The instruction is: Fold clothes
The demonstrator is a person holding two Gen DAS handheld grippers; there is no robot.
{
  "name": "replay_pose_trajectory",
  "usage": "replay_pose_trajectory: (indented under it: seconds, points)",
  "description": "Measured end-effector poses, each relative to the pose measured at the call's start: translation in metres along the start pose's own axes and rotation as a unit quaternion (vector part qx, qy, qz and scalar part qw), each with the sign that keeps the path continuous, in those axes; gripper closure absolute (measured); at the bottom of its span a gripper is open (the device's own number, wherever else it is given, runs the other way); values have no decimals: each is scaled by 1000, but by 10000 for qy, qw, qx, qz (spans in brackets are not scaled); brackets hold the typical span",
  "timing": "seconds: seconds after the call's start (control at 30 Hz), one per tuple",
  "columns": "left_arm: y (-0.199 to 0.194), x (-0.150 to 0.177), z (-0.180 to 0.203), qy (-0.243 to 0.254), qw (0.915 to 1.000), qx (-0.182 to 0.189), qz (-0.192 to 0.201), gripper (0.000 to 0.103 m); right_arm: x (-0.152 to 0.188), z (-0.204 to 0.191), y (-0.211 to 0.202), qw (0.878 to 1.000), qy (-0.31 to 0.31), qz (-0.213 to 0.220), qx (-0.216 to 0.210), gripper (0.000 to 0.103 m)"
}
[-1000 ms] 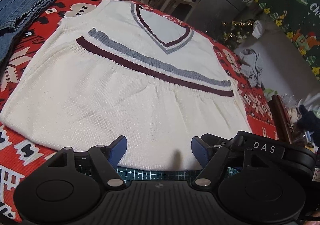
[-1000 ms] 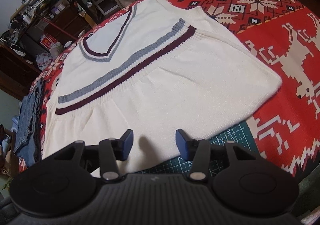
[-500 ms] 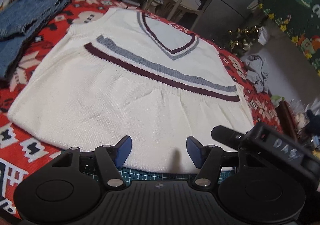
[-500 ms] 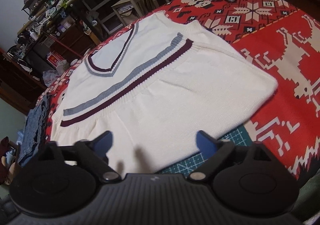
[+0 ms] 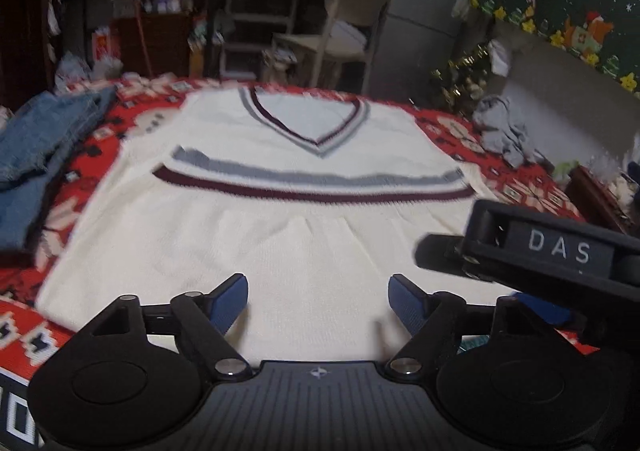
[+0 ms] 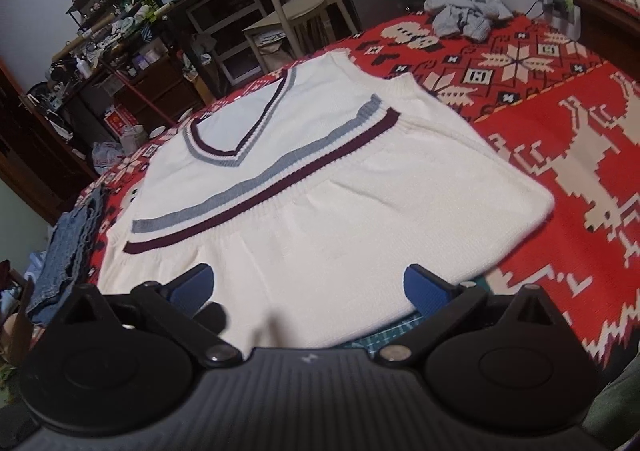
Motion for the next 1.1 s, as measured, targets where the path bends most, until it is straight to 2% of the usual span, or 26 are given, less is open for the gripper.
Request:
replay_pose_trajectory:
  seconds: [0.07, 0.17, 0.23, 0.3, 0.37, 0.5, 0.6, 0.67, 0.73, 0.77, 0.83, 0.9, 0.97, 1.03, 1.1]
  points:
    - [0, -4, -5, -131, 9999, -25, 16, 25, -3, -1, -3, 9998, -40, 163, -75, 1]
    - [2, -3, -13, -612, 9976, 312, -129, 25, -7, -6, -8, 9988, -44, 324, -352, 1]
    - [4, 1, -19, -1138, 9915, 535, -336, 28, -7, -8, -9, 9985, -160, 344, -406, 1]
    - [8, 7, -16, -1436, 9844, 883, -504, 32, -6, -9, -10, 9983, -209, 292, -462, 1]
    - [8, 8, -16, -1558, 9811, 1007, -542, 40, -6, -5, -9, 9984, -130, 152, -522, 1]
    - [7, 10, -12, -1581, 9789, 1145, -608, 47, -4, 7, -7, 9977, 310, -6, -597, 3]
    - [8, 13, -15, -1768, 9742, 1220, -696, 59, -4, 13, -9, 9950, 667, -64, -741, 5]
    - [10, 14, -20, -1958, 9696, 1258, -759, 74, -4, 14, -8, 9946, 725, -98, -739, 12]
    - [11, 16, -26, -2167, 9635, 1340, -827, 84, -2, 12, -6, 9942, 723, -167, -777, 15]
    - [12, 17, -29, -2255, 9605, 1390, -856, 88, -1, 11, -4, 9940, 713, -205, -798, 17]
    - [12, 18, -30, -2340, 9571, 1471, -867, 91, 1, 8, -2, 9951, 595, -283, -739, 22]
    - [10, 18, -29, -2376, 9546, 1570, -874, 94, 4, 6, 1, 9965, 420, -370, -615, 33]
    - [9, 18, -24, -2338, 9539, 1660, -881, 95, 5, 3, 2, 9962, 364, -414, -676, 43]
    - [6, 17, -19, -2304, 9523, 1796, -886, 98, 5, 2, 1, 9959, 341, -429, -719, 59]
    - [4, 17, -14, -2298, 9488, 1974, -895, 101, 6, 6, 4, 9955, 418, -487, -691, 90]
Point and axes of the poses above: each gripper's, at about its wrist camera, not at the fingertips, and y roughly the way its jaws point, z to its right, x to its underside, the point moved 8 cm from there along y, roughly the way its jaws point, and after that the axes turned 2 degrees about -z, right-handed, at the moved point
